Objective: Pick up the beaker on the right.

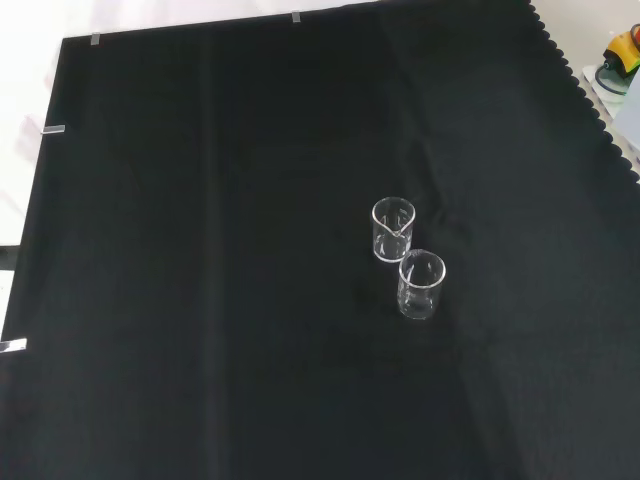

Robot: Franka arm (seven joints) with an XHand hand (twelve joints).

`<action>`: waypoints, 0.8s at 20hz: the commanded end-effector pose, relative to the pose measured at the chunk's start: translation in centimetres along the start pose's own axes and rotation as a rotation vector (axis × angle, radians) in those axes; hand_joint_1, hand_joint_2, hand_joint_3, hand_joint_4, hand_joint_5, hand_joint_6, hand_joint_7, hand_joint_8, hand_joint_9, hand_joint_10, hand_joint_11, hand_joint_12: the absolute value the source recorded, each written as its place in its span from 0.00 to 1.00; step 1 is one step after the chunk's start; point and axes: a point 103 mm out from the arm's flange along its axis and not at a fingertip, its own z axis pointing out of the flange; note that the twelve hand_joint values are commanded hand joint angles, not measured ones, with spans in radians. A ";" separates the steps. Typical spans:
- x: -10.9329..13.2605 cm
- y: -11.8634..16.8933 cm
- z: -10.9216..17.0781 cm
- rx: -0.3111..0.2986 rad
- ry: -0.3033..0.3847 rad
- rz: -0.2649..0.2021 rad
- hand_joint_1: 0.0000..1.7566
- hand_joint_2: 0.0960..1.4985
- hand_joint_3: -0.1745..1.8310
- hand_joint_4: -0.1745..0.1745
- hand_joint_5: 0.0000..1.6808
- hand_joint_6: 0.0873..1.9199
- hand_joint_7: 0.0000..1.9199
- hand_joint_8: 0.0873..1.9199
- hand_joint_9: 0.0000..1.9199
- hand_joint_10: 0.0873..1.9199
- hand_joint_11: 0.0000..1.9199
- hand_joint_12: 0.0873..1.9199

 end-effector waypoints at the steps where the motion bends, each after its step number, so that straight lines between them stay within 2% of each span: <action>1: -0.1 0.0 0.0 -0.007 -0.006 0.002 0.05 0.75 0.50 0.44 0.07 0.12 0.03 0.22 0.06 0.27 0.00 0.39; 5: -0.2 0.0 0.1 -0.005 -0.010 0.008 0.00 0.79 0.46 0.44 0.10 0.05 0.04 0.20 0.06 0.26 0.00 0.38; 16: -0.7 0.1 0.2 -0.002 -0.011 0.009 0.00 0.79 0.46 0.43 0.11 0.03 0.04 0.19 0.07 0.26 0.00 0.38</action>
